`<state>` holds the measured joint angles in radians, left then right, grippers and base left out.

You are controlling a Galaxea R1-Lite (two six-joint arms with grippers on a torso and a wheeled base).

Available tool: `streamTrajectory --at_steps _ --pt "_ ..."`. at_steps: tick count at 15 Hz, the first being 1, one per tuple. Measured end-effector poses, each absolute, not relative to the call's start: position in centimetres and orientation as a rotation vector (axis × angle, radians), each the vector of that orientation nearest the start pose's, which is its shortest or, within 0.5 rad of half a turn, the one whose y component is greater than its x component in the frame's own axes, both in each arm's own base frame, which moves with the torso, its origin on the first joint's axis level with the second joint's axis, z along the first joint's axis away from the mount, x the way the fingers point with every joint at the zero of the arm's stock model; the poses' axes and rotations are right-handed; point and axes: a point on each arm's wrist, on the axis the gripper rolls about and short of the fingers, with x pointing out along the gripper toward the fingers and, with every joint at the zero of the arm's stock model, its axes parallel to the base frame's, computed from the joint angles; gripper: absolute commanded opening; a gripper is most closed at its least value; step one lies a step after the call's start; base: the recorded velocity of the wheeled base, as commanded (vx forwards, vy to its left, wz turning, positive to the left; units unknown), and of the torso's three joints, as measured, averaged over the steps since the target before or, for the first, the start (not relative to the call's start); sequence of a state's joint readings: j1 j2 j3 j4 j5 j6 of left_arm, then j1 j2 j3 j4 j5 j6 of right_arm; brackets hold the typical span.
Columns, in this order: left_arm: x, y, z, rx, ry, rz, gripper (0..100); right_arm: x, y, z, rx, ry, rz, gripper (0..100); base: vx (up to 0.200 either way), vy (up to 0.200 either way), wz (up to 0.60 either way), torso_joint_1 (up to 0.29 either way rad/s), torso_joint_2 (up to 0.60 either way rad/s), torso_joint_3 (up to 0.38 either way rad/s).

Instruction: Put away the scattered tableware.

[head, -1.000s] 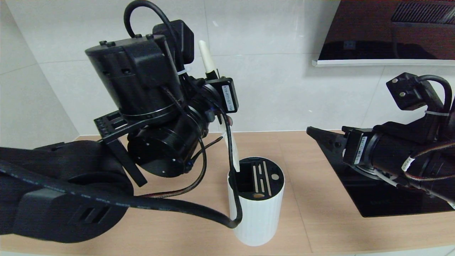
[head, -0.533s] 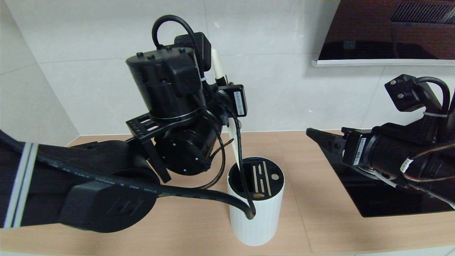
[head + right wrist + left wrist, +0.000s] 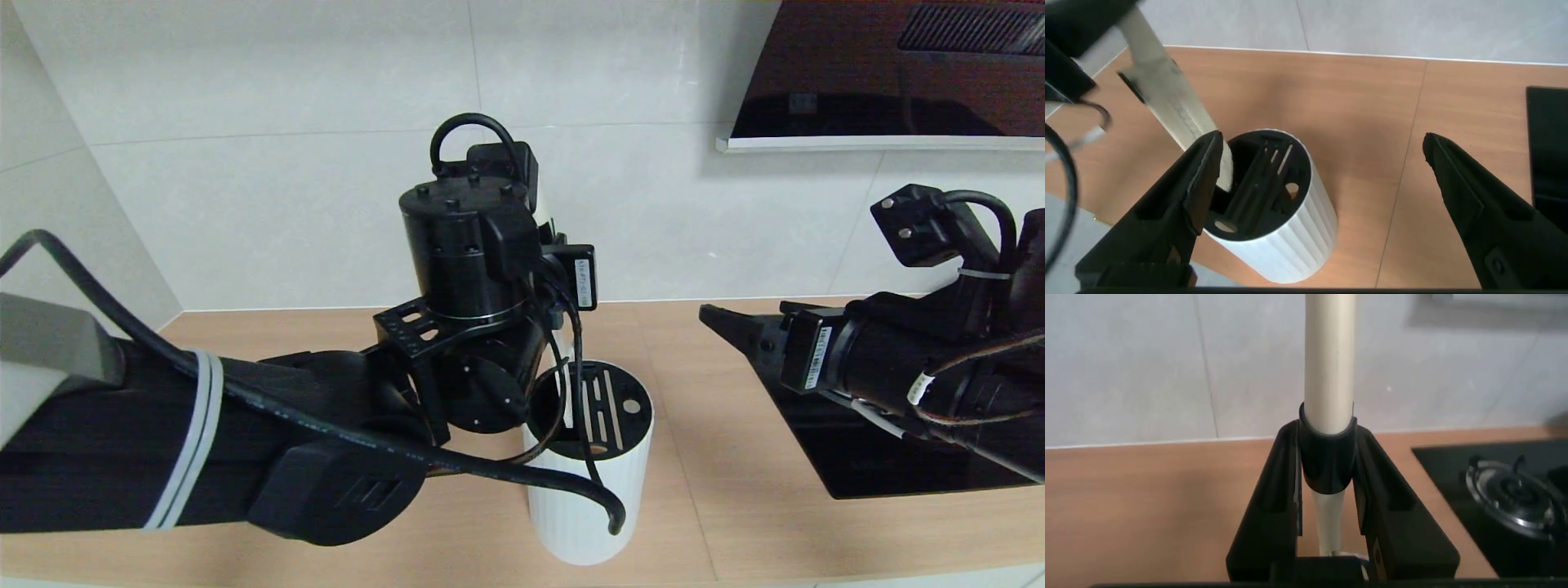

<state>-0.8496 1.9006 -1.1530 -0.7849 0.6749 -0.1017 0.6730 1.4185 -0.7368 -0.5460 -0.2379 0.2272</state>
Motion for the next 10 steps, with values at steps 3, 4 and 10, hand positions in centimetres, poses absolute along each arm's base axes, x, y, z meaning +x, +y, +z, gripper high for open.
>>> streamTrajectory --at_steps 3,4,10 --pt "25.9 -27.5 21.4 -0.11 0.003 -0.174 0 19.1 14.5 23.0 0.16 0.177 0.417 100 0.0 0.0 0.0 0.0 0.0 0.0" --pt "26.0 -27.6 21.2 -0.119 0.008 -0.172 0 19.1 14.5 22.9 0.159 0.179 0.418 100 0.0 0.0 0.0 0.0 0.0 0.0" --pt "25.5 -28.2 19.1 -0.091 0.055 -0.179 0 19.1 14.6 22.8 0.158 0.182 0.419 100 0.0 0.0 0.0 0.0 0.0 0.0"
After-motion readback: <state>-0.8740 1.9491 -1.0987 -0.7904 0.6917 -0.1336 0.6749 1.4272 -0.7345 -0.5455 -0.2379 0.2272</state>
